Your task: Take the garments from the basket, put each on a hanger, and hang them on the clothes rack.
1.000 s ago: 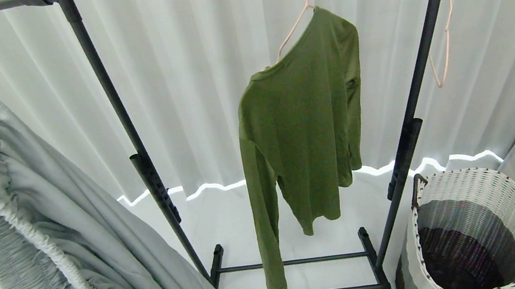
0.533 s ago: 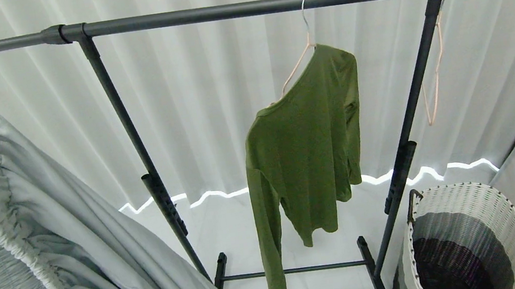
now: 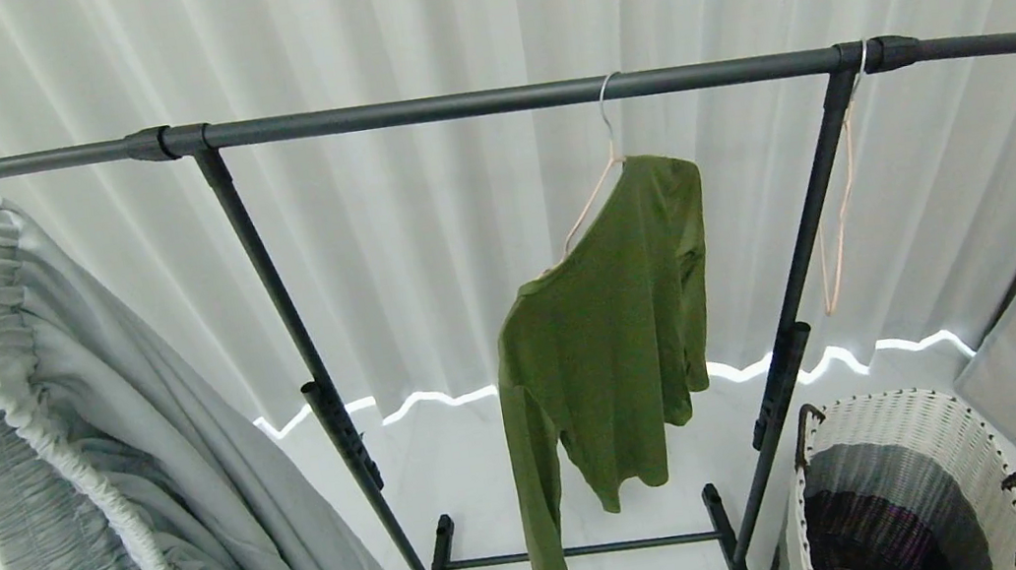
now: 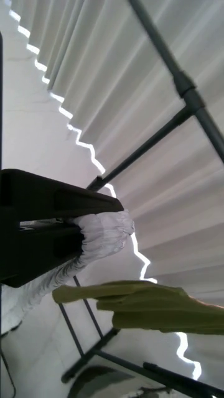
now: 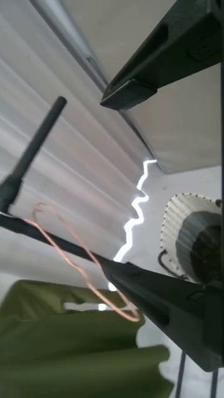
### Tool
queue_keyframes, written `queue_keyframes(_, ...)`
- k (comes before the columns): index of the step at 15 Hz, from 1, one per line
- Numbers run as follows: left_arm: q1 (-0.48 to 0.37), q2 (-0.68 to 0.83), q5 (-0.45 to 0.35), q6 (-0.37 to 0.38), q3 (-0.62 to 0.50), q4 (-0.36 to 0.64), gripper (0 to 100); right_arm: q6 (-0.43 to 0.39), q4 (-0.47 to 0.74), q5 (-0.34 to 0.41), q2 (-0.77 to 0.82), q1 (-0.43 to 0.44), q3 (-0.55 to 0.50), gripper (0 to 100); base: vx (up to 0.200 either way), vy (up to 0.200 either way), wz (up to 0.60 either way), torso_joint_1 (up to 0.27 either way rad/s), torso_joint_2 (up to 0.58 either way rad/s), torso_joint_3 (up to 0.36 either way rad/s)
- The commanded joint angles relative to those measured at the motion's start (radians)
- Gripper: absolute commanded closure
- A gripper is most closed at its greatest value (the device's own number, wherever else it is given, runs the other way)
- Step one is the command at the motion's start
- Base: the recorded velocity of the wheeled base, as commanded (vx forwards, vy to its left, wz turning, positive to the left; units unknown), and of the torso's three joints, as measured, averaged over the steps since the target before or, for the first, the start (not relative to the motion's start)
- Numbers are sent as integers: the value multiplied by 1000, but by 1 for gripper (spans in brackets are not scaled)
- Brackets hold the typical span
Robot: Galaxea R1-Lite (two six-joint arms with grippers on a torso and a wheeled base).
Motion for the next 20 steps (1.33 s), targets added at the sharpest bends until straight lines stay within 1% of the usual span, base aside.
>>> queue_keyframes(1, 1, -15, 0, 16, 27, -17, 100, 24, 8, 5, 6, 1, 1, 0, 0, 0, 0, 80, -227, -129)
queue_keyframes(4, 6, -14, 0, 13, 30, -24, 100, 30, 43, 3, 7, -1, 5, 0, 0, 0, 0, 41, -92, -46)
queue_keyframes(5, 6, -14, 0, 12, 35, -24, 100, 33, 74, 3, 18, -1, 4, 0, 200, 0, 0, 7, -27, -22)
queue_keyframes(8, 6, -14, 2, 10, 43, -24, 100, 93, 91, 0, 60, -1, 1, 0, 200, 0, 0, 2, -14, 1)
queue_keyframes(9, 6, -14, 2, 9, 44, -24, 100, 100, 93, 0, 70, -1, -1, 0, 200, 0, 0, 12, 2, -2)
queue_keyframes(14, 6, -12, 2, 2, 52, -26, 100, 201, 93, -1, 178, -1, 5, 0, 200, 0, 0, 3, 2, -3)
queue_keyframes(15, 6, -12, 0, 1, 59, -35, 100, 226, 93, -1, 201, -1, 1, 0, 0, 0, 0, 0, 0, 0)
queue_keyframes(16, 6, -15, -1, 2, 82, -69, 100, 246, 94, -1, 221, -1, 2, 0, 0, 0, 0, 0, 0, 0)
queue_keyframes(18, 6, -18, 0, 12, 158, -193, 100, 287, 128, -1, 245, -1, 13, 0, 0, 0, 0, 0, 0, 0)
queue_keyframes(19, 7, -17, 2, 24, 190, -265, 100, 333, 162, -1, 253, -1, 12, 0, 0, 0, 0, 0, 0, 0)
queue_keyframes(20, 9, -15, 2, 32, 202, -294, 100, 366, 182, -3, 254, -1, 13, 0, 0, 0, 0, 0, 0, 0)
